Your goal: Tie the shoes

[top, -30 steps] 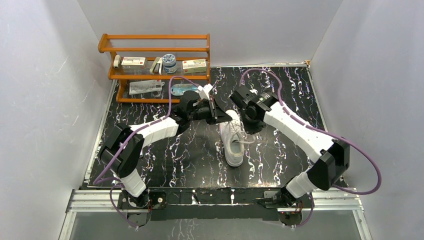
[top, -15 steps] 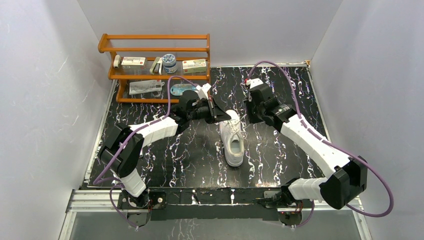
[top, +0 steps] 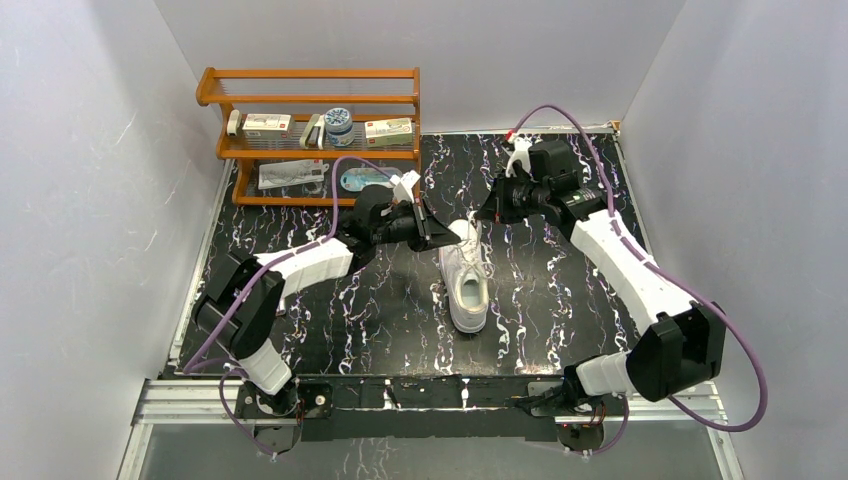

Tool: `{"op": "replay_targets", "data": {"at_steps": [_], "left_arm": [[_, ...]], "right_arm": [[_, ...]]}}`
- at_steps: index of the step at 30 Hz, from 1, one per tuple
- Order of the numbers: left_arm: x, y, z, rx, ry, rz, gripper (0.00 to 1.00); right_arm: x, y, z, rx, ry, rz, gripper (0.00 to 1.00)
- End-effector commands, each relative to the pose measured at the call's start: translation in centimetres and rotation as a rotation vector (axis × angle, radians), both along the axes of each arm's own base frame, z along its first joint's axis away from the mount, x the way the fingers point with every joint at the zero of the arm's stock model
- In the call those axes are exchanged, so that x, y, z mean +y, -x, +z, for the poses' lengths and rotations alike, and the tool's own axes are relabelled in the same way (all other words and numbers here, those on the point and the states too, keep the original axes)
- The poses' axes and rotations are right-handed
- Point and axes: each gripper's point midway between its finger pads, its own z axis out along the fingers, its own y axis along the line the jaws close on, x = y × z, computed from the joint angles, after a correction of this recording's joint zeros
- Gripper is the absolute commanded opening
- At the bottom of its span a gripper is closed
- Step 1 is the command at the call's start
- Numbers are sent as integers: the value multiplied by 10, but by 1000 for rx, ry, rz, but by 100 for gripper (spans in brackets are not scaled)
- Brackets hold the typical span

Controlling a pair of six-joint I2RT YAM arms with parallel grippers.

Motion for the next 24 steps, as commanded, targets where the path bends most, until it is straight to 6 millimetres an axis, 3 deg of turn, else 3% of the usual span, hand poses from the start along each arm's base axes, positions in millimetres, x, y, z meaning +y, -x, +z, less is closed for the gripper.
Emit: {"op": "replay_targets", "data": {"at_steps": [1,14,24], "left_arm": [[2,13,37,-65,76,-37,0],[3,23,45,-71,112,-51,0],[2,23,50,-85,130,-46,0]], "right_arm": [[12,-4,25,84,-166,-35,0],[24,9,-3,404,-316,-108,0],[16,35,-65,627,-236,-158,0]]}}
